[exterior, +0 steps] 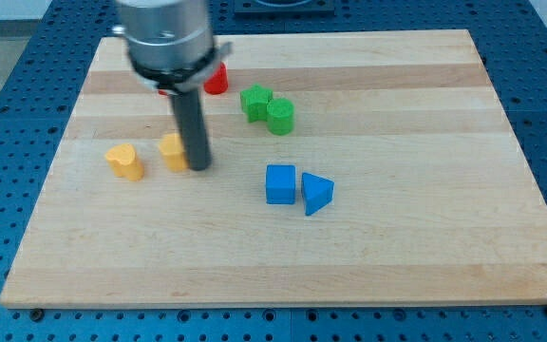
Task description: Slide the hexagon into the heart
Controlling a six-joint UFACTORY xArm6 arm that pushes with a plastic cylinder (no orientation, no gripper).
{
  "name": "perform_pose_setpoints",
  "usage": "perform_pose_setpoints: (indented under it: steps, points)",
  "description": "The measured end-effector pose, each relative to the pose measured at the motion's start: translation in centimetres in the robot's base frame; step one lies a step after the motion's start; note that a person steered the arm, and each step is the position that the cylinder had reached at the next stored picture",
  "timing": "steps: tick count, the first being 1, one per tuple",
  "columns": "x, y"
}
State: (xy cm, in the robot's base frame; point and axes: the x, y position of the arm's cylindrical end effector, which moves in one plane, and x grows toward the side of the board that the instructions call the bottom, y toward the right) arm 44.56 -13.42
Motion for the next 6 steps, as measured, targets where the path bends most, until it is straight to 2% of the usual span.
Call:
perform_pose_setpoints:
  steps: [1,2,4,5,6]
  points:
    - [-1.2,0.8]
    - [-4.6,4.7]
    - [-5.4,-4.8]
    - [-6.0,-4.1]
    - [-11.4,-7.9]
